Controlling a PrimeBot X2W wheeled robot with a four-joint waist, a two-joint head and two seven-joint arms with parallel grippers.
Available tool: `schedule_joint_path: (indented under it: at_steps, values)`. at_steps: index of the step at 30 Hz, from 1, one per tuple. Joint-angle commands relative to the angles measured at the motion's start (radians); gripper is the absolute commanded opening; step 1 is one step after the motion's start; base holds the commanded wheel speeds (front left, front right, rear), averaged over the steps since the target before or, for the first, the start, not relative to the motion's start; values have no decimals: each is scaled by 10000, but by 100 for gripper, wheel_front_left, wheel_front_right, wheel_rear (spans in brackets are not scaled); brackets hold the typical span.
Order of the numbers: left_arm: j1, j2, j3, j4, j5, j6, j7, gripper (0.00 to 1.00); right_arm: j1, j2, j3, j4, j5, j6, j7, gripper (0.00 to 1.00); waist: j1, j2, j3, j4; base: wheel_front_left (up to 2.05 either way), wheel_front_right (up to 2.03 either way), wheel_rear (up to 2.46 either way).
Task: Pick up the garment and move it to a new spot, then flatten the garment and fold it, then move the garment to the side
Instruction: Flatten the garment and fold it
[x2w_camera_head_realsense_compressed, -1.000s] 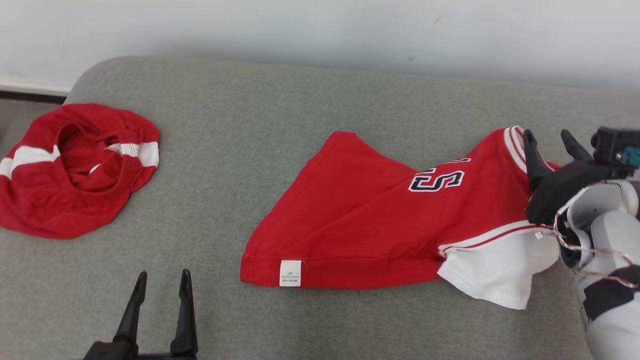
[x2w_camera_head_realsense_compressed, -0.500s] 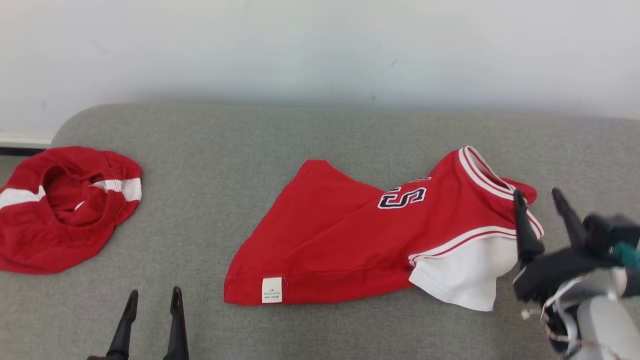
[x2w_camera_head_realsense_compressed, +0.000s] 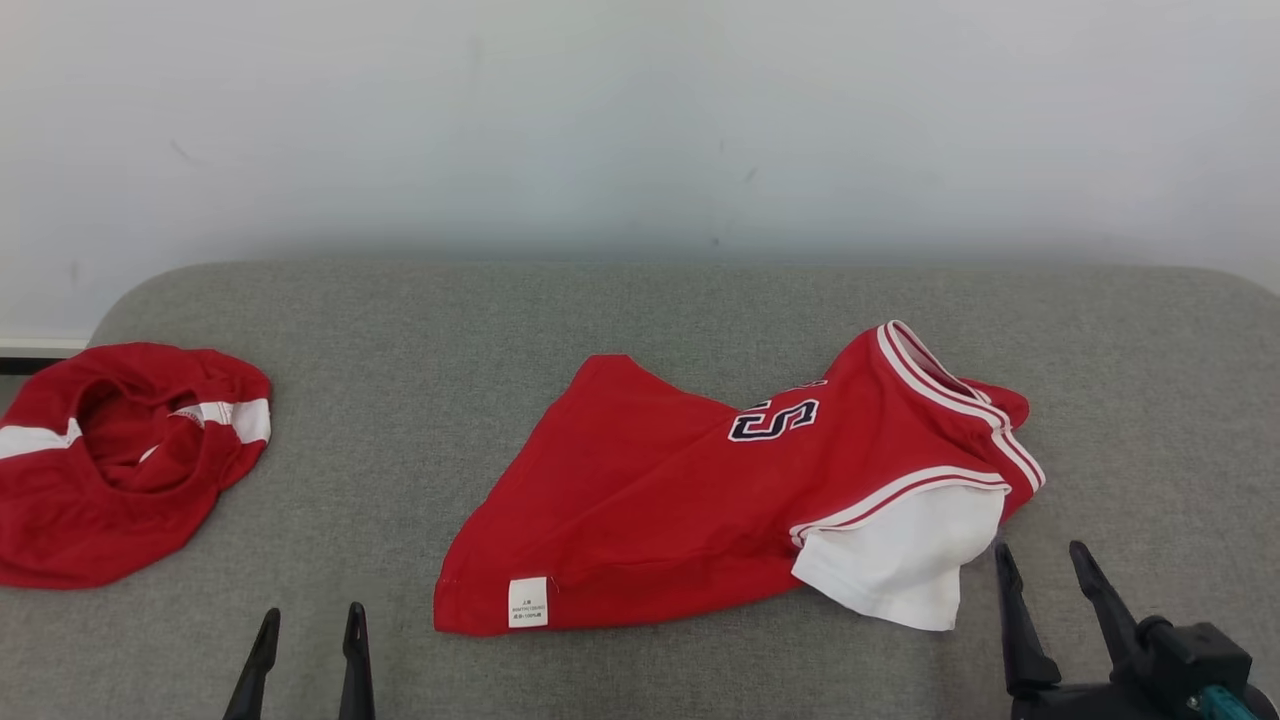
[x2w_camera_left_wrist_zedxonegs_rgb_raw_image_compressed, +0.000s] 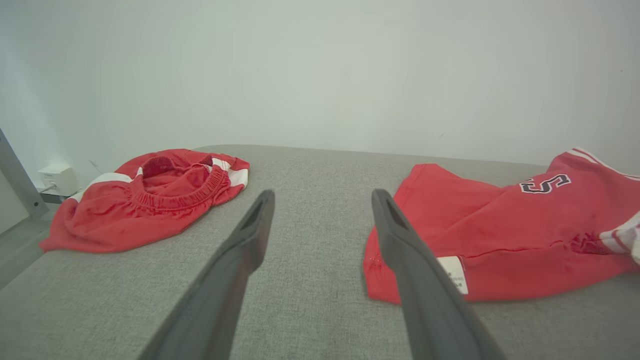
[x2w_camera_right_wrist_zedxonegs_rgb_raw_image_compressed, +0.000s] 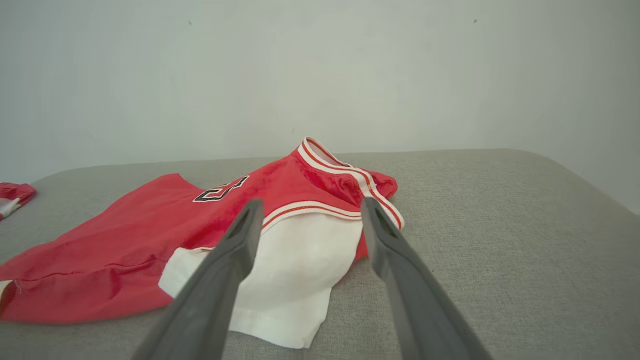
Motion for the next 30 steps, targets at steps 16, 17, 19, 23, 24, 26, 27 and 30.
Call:
schedule_joint_path:
  at_steps: [16, 17, 19, 23, 24, 26, 27, 30]
  values:
    - [154, -1, -158, 380, -135, -58, -33, 100, 792, 571, -507, -103, -172, -19, 151, 100, 2, 1, -160, -399, 0, 0, 0]
    - [129, -1, -166, 391, -128, -60, -33, 100, 779, 584, -510, -113, -183, -19, 167, 100, 2, 1, -152, -398, 0, 0, 0]
    - [75, -1, -175, 393, -124, -63, -33, 100, 750, 599, -503, -124, -188, -19, 181, 100, 2, 1, -135, -389, 0, 0, 0]
    - [42, -1, -201, 405, -81, -69, -33, 100, 730, 623, -510, -117, -174, -19, 168, 100, 2, 1, -98, -364, 0, 0, 0]
    - [45, -1, -208, 408, -73, -75, -33, 100, 729, 627, -516, -114, -170, -19, 168, 100, 2, 1, -89, -361, 0, 0, 0]
    - [60, -1, -215, 413, -52, -84, -33, 100, 723, 632, -525, -97, -159, -19, 172, 100, 2, 1, -69, -363, 0, 0, 0]
    - [63, -1, -211, 420, -47, -88, -33, 100, 717, 634, -536, -86, -153, -19, 179, 100, 2, 1, -61, -365, 0, 0, 0]
    - [69, -1, -206, 434, -32, -97, -33, 100, 697, 646, -536, -56, -129, -19, 165, 100, 2, 1, -48, -377, 0, 0, 0]
